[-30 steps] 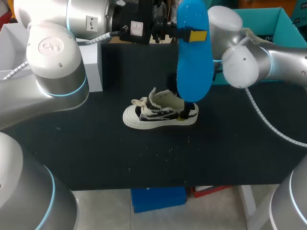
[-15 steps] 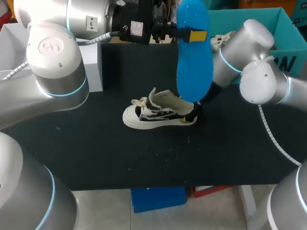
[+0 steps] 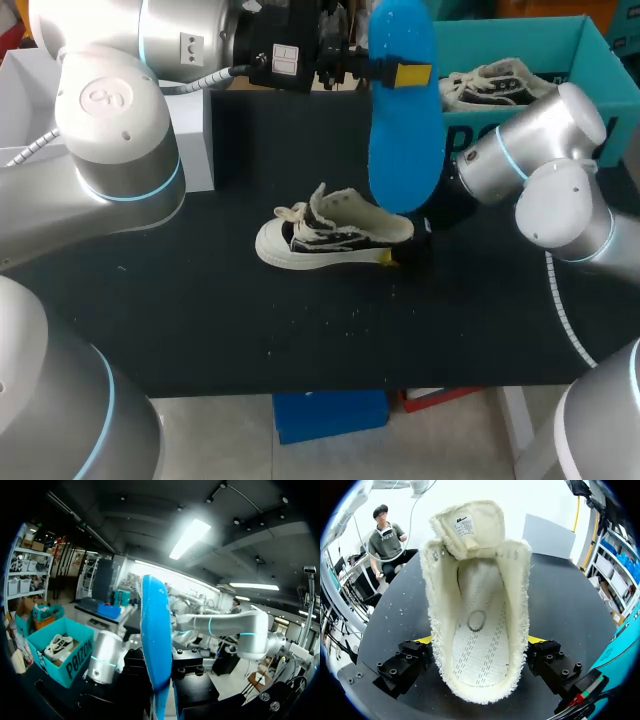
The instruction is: Take the shoe out of the shoebox, open the shoe tongue, remove and reinsert the insole, then place the shoe into the shoebox
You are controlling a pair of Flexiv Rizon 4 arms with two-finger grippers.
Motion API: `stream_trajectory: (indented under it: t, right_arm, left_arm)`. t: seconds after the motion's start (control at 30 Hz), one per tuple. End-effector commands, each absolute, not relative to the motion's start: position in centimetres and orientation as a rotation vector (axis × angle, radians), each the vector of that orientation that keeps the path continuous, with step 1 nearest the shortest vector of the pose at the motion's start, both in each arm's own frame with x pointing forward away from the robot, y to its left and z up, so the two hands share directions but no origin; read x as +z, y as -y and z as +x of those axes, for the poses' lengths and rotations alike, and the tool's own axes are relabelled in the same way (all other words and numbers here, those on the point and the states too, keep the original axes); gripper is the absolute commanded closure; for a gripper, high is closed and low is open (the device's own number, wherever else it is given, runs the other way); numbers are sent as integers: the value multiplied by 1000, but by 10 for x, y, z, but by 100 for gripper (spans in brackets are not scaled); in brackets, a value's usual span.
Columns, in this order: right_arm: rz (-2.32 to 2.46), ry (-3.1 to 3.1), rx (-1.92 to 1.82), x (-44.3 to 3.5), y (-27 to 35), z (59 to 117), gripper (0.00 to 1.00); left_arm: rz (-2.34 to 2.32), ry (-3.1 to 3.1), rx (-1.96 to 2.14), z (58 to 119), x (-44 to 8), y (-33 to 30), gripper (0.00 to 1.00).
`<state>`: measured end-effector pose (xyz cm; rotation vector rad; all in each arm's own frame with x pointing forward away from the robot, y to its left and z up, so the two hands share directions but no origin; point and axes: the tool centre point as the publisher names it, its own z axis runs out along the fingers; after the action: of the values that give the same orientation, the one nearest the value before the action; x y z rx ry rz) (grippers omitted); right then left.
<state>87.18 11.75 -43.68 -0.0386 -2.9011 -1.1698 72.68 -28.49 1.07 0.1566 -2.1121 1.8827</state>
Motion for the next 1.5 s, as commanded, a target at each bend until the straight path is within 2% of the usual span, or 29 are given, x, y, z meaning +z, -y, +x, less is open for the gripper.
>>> stream_trajectory:
  t: [0.03, 0.57, 1.2, 1.23, 1.27, 1.4, 1.5]
  right_arm:
    - [-44, 2868, -1221, -443, -118, 873, 0]
    - [-74, 2830, -1261, -449, -117, 874, 0]
    - [-52, 3008, -710, -396, -77, 893, 0]
    - [-50, 3021, -675, -394, -77, 895, 3]
    - [-40, 3033, -632, -393, -79, 896, 19]
    - [-20, 3065, -524, -388, -85, 904, 32]
    - [8, 3086, -442, -384, -90, 911, 48]
  left_arm:
    - [162, 2115, 1885, 726, 10, 286, 100]
    - [162, 2115, 1885, 726, 10, 286, 100]
    - [162, 2115, 1885, 726, 10, 286, 100]
    - [162, 2115, 1885, 726, 10, 286, 100]
    - [162, 2115, 1885, 726, 10, 286, 100]
    - [162, 2115, 1885, 726, 10, 286, 100]
    - [162, 2115, 1885, 726, 10, 286, 100]
